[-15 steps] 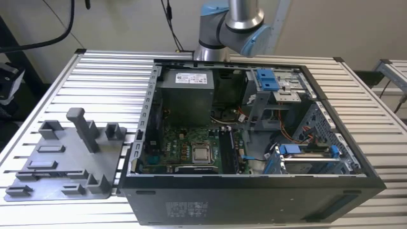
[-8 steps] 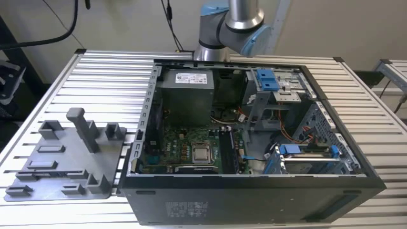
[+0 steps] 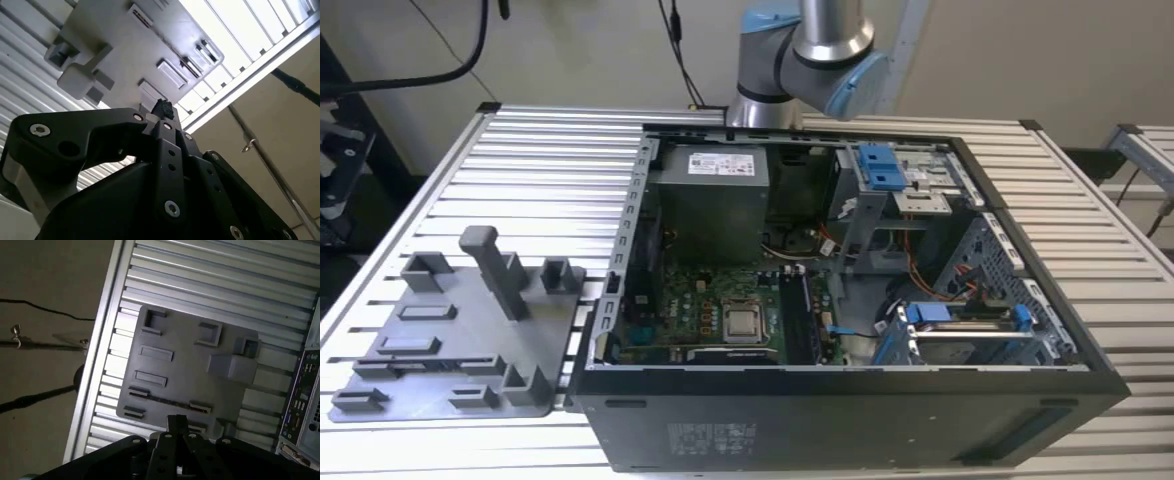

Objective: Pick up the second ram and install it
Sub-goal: 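Pick up the second ram and move it above second insertion slot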

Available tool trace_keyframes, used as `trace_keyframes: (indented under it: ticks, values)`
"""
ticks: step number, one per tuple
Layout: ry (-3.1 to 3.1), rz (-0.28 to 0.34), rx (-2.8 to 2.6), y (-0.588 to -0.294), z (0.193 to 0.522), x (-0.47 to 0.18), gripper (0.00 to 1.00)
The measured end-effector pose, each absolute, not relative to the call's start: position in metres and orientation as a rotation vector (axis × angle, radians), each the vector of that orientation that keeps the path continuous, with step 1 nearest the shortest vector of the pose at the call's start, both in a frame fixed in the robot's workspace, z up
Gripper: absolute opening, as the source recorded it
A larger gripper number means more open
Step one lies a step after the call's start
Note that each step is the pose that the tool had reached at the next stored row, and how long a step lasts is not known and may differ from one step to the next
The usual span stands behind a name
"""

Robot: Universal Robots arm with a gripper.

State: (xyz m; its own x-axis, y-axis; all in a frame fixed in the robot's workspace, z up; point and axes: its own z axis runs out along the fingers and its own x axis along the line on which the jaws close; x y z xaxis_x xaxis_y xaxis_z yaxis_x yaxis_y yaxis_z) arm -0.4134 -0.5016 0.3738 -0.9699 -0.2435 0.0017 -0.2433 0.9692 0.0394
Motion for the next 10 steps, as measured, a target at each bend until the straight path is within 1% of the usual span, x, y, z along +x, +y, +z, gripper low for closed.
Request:
trace_keyframes:
  ticks: [10]
  values:
    - [-3.062,-0.054,0.653,-0.5017,0.3734,-0.4133,0.11]
